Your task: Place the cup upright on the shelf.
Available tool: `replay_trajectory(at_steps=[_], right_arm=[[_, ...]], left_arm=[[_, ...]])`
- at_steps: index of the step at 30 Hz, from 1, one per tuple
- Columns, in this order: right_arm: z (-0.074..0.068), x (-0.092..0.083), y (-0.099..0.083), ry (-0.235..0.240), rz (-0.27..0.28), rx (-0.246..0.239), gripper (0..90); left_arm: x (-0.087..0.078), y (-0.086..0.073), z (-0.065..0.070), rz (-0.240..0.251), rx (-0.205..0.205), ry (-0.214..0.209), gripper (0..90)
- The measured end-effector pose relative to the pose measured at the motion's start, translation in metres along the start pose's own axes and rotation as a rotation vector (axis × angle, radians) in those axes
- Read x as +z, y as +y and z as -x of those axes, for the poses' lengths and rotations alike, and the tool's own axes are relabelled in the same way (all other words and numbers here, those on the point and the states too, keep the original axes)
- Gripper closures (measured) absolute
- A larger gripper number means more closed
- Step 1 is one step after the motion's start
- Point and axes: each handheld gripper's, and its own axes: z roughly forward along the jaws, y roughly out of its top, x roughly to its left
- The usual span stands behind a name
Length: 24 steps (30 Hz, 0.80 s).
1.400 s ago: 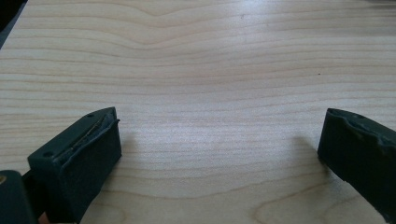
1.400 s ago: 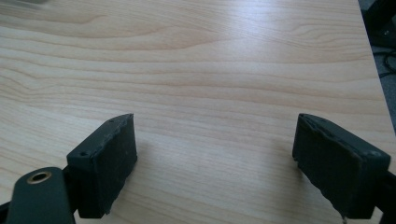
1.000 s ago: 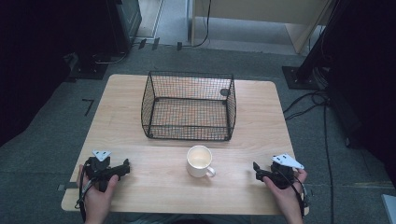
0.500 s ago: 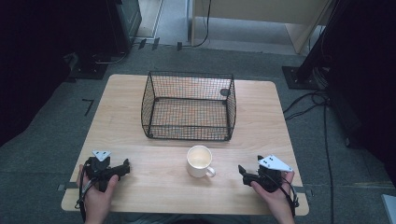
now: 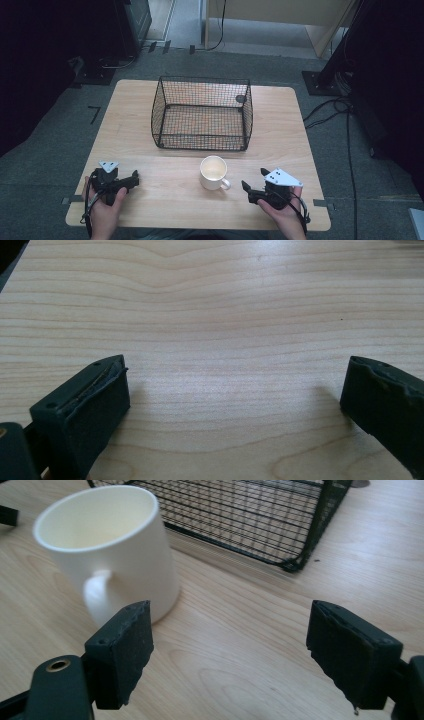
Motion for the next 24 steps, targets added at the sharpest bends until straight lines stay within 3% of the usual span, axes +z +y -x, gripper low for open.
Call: replay_trajectory(at_steps=[5,7,13,16,18,24], right_arm=[[-0.01,0.001,0.003,0.029,0.01,-0.011,20.5],[-0.016,0.002,0.005,0.072,0.014,-0.005,23.4],[-0.026,0.007,0.006,0.121,0.013,-0.017,28.7],[-0.032,0.011,0.006,0.156,0.014,-0.016,38.3],[-0.035,0.014,0.006,0.212,0.022,-0.005,48.6],[-0.042,0.024,0.005,0.246,-0.015,-0.028,60.7]], left_arm=[[0.0,0.0,0.0,0.0,0.0,0.0,0.0],[0.0,0.0,0.0,0.001,-0.001,0.0,0.0],[0.0,0.0,0.0,0.001,-0.001,0.0,0.0],[0.0,0.0,0.0,0.0,0.0,0.0,0.0],[0.0,0.0,0.0,0.0,0.0,0.0,0.0],[0.0,0.0,0.0,0.001,-0.001,0.0,0.0]])
